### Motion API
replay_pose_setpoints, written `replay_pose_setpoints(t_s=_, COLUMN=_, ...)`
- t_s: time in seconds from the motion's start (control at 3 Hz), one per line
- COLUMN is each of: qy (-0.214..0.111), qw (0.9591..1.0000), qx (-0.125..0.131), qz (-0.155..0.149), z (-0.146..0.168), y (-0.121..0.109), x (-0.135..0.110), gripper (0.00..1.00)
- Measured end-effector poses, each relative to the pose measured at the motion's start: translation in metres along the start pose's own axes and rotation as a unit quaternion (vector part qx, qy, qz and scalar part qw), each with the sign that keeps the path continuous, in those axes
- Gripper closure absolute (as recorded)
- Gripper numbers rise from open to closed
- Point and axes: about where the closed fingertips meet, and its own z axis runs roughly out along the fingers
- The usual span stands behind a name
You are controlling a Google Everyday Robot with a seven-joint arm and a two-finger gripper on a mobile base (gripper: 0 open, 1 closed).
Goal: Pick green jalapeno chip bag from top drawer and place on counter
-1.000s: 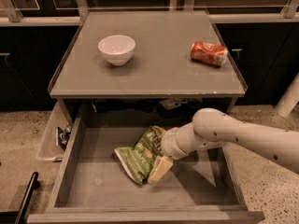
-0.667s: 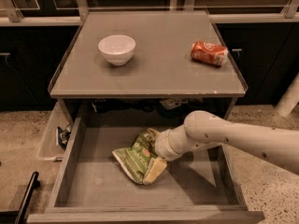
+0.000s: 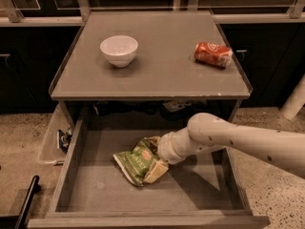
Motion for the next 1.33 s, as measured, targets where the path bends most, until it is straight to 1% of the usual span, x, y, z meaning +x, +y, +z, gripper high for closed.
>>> replay_pose_setpoints(t_s=0.67, qy=0.000, qw=1.0000, qx=0.000, qz=0.000, z=-0.002, y=0.000, x=-0.002, gripper=0.88)
replay_pose_setpoints(t_s=1.0, qy=-0.019, qw=0.9997, qx=-0.012, qz=0.007, z=-0.012, y=0.006, x=-0.001, gripper=1.00)
replay_pose_setpoints(t_s=1.33, qy=-0.044, qw=0.9988, qx=-0.019, qz=0.005, z=-0.042, y=0.014, x=-0.010, gripper=1.00)
